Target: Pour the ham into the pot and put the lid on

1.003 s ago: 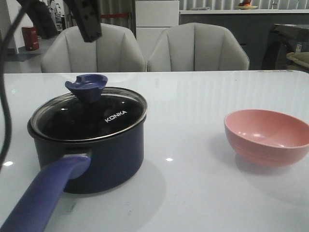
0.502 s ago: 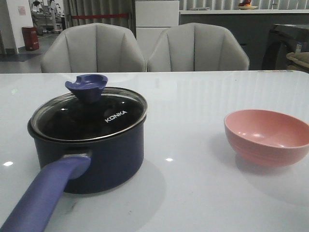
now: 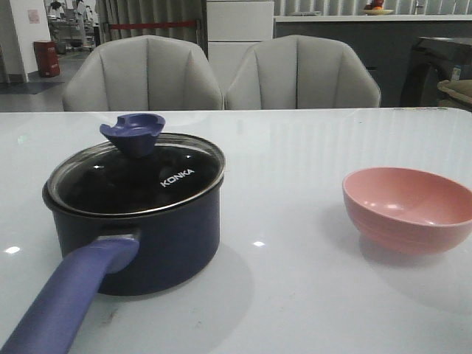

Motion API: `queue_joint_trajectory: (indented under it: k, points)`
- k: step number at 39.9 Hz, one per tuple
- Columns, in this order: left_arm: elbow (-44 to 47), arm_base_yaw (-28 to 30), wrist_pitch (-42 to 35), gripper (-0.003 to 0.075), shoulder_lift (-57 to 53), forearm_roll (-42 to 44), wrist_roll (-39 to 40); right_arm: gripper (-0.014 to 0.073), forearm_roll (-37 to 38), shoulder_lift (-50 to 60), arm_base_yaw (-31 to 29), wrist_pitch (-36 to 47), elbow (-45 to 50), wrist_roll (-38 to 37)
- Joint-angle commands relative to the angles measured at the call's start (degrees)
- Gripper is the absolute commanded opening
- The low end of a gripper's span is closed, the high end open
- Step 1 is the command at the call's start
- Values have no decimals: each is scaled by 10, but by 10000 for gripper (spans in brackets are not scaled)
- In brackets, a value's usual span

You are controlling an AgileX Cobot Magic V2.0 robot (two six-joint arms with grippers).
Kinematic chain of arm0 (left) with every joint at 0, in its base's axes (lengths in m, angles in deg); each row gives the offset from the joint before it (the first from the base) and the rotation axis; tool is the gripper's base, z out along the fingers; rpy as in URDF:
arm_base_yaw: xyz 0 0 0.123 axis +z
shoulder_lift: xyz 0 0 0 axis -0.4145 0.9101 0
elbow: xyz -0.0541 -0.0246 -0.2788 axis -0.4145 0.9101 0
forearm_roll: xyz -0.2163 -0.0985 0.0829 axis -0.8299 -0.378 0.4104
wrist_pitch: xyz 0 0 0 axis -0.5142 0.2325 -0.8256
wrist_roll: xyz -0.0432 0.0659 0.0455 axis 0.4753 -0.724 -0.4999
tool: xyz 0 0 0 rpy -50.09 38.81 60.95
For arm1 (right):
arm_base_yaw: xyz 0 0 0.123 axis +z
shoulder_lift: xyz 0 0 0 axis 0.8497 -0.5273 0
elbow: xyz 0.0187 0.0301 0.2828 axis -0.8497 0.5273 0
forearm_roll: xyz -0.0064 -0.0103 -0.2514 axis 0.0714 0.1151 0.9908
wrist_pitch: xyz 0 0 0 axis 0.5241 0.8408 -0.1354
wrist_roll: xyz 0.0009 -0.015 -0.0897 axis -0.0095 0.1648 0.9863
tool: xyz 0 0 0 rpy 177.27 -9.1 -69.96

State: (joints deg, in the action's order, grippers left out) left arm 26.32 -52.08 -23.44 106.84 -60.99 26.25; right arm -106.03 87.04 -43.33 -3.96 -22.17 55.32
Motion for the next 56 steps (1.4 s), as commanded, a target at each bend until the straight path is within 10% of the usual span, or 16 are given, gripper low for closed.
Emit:
queue_joint_trajectory:
  k: [1, 16, 26, 56]
  points:
    - [32, -1, -79, 574, -62, 4, -1, 149, -1, -7, -1, 44, -15, 4]
    - [141, -1, -86, 538, -208, -4, -1, 149, -1, -6, -1, 44, -15, 4]
    - [141, -1, -111, 99, -207, -11, -1, 149, -1, -6, -1, 44, -15, 4]
    - [151, 1, -166, 113, -207, -6, -1, 149, -1, -6, -1, 44, -15, 4]
